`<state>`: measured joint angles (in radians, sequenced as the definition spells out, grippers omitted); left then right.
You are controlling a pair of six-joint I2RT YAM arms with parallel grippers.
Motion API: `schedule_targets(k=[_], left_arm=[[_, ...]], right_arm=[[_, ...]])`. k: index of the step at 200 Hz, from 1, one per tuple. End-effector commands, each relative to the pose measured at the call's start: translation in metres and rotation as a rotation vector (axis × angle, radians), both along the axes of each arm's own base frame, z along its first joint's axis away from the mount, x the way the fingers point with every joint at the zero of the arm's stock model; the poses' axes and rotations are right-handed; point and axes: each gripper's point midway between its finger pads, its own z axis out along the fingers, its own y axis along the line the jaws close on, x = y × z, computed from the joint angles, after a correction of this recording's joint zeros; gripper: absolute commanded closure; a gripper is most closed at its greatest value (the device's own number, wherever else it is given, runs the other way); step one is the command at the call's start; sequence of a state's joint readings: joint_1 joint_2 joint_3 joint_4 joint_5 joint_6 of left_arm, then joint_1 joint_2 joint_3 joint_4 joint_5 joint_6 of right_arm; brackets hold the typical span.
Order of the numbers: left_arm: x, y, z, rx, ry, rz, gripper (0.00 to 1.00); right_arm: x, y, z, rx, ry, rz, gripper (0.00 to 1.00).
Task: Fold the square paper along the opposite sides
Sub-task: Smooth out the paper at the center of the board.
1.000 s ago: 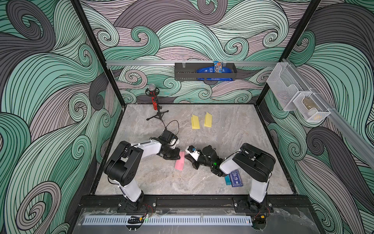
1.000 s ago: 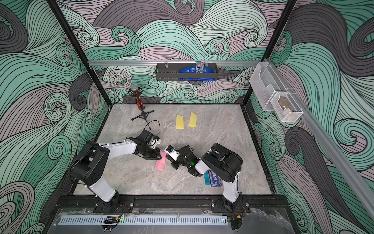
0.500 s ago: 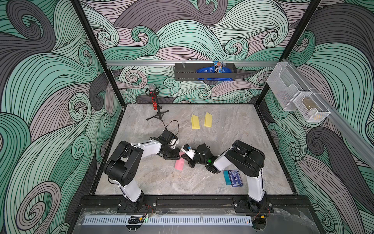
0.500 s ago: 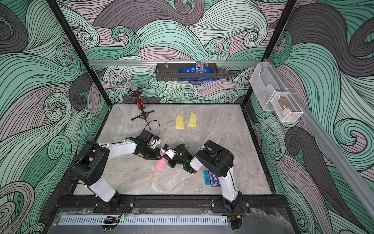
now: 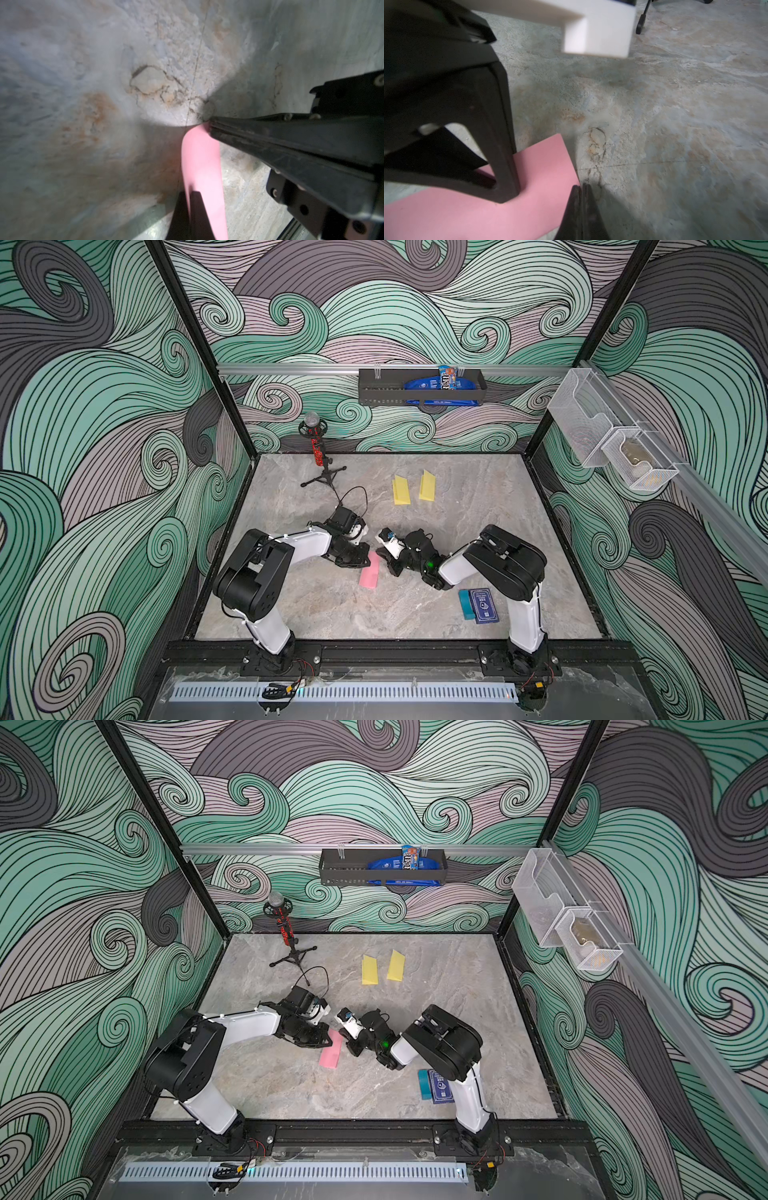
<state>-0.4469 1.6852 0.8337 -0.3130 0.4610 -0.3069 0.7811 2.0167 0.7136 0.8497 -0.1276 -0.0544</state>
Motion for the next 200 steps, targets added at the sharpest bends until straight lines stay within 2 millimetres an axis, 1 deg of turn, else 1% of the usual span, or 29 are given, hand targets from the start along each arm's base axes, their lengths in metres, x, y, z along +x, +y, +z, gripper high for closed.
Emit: schedule_targets(k=[1,16,30,48,56,63,73,86,116,148,160,177,200], left_arm=[[-0.009,0.002,-0.004,0.010,0.040,-0.002,1.00],[-0.009,0.002,-0.006,0.012,0.045,-0.002,1.00],[-0.009,0.002,-0.006,0.011,0.048,-0.002,1.00],[-0.008,0.001,-0.006,0.009,0.050,0.000,1.00],[-0.008,0.001,-0.006,0.008,0.050,0.001,1.00],[-0.007,0.001,-0.007,0.008,0.051,0.002,1.00],[-0.007,0.000,-0.006,0.006,0.050,0.002,1.00],[-0.007,0.000,-0.006,0.006,0.051,0.004,1.00],[-0.008,0.000,-0.006,0.005,0.053,0.003,1.00],[-0.007,0.000,-0.005,0.006,0.047,0.006,1.00],[-0.006,0.001,-0.005,0.006,0.046,0.008,1.00],[-0.006,0.001,-0.004,0.007,0.046,0.006,1.00],[-0.005,0.001,-0.004,0.009,0.046,0.008,0.87]], right_arm=[[0.003,-0.034,-0.038,-0.121,0.089,-0.102,1.00],[0.004,-0.032,-0.026,-0.096,0.081,-0.088,1.00],[0.003,-0.026,-0.004,-0.046,0.055,-0.054,0.99],[-0.009,-0.012,0.028,0.050,0.023,0.031,0.97],[-0.018,-0.006,0.039,0.088,0.012,0.073,0.96],[-0.024,-0.001,0.045,0.106,-0.005,0.099,0.96],[-0.034,0.007,0.049,0.116,-0.026,0.135,0.95],[-0.044,0.015,0.046,0.110,-0.037,0.167,0.95],[-0.056,0.024,0.024,0.070,-0.007,0.202,0.95],[-0.063,0.016,-0.006,-0.009,0.035,0.207,0.96],[-0.065,0.012,-0.013,-0.039,0.041,0.210,0.96],[-0.066,0.008,-0.017,-0.067,0.042,0.210,0.95],[-0.069,0.005,-0.020,-0.086,0.046,0.218,0.96]])
